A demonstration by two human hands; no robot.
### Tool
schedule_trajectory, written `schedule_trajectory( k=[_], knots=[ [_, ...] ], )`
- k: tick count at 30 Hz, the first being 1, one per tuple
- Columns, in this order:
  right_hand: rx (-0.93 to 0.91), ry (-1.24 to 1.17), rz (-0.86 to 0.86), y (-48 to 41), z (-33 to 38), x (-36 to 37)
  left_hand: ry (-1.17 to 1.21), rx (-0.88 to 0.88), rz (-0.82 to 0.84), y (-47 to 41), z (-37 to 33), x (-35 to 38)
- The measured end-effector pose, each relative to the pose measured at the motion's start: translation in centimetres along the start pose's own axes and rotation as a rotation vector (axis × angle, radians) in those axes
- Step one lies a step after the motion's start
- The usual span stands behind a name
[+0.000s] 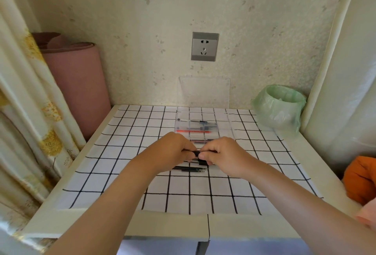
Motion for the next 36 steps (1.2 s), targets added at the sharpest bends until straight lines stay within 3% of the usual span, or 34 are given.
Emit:
schedule_trajectory(
  k=[6,10,13,17,25,30,36],
  knots=[
    [-0.004,0.128,-0.063,-1.3,-0.2,-0.1,-0.054,0.005,-0.046,-1.4,0.9,0.0],
    [0.013,0.167,-0.165,-2.9,-0.8,-1.2,-0.171,-0.064,-0.303,-2.3,2.8,-1.0],
    [0.036,0.263,-0.321,-4.3,-1.2,-2.8,-0.097,-0.162,-0.464,-2.4,4.4,-1.2],
    [0.088,0.371,-0.434,-7.3,-1.8,-5.2,-0.062,-0.293,-0.337,-2.5,5.6,0.7],
    [0.186,0.717,-0.206,-12.2,-3.3,-5.4,0.064,-0.326,-0.274,-3.5,6.7,2.7],
    [0.229,0.621,-0.066,-13.2,-3.9,-4.4,-0.036,-0.313,-0.236,-4.0,6.6,2.9],
    [0.187,0.488,-0.066,-12.5,-3.3,-3.2,-0.074,-0.277,-0.293,-3.9,6.4,2.8]
  ],
)
Point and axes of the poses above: each hand's wrist, its own y-axis away from the middle knuckle, its own x-axis out of the palm, z = x × y, the point moved 3 cm from there along -y, towards the middle knuckle, and after that the axes turned 11 degrees about -y, right-handed, at the moved point
